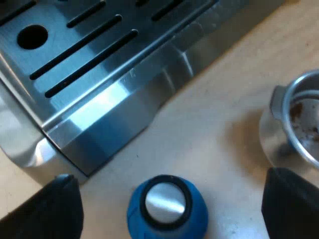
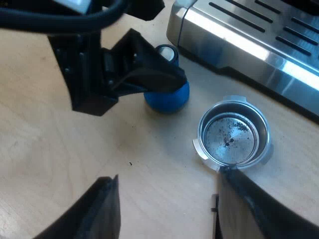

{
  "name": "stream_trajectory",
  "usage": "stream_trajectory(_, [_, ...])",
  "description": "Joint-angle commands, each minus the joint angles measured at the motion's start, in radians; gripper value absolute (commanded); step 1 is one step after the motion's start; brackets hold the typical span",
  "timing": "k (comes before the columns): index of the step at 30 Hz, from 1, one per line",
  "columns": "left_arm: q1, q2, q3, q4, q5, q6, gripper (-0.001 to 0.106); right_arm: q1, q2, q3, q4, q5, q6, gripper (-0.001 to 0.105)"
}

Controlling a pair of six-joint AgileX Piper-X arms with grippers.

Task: Grind coffee beans and then tamp

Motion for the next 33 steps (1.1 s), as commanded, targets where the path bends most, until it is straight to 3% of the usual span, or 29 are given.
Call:
stream_trajectory(1, [-0.006, 0.031, -0.005, -0.025, -0.015, 0.003, 0.075, -0.007, -0.010, -0.008, -0.005, 0.000, -0.016, 0.047])
stream_trajectory(13, [-0.006, 0.146, -0.005, -0.086, -0.012, 0.003, 0.075, -0.007, -0.010, -0.008, -0.005, 0.000, -0.016, 0.047])
stream_trajectory(33, [-0.006, 0.181, -0.005, -0.164, -0.011, 0.003, 0.075, -0.007, -0.010, -0.008, -0.005, 0.000, -0.016, 0.047])
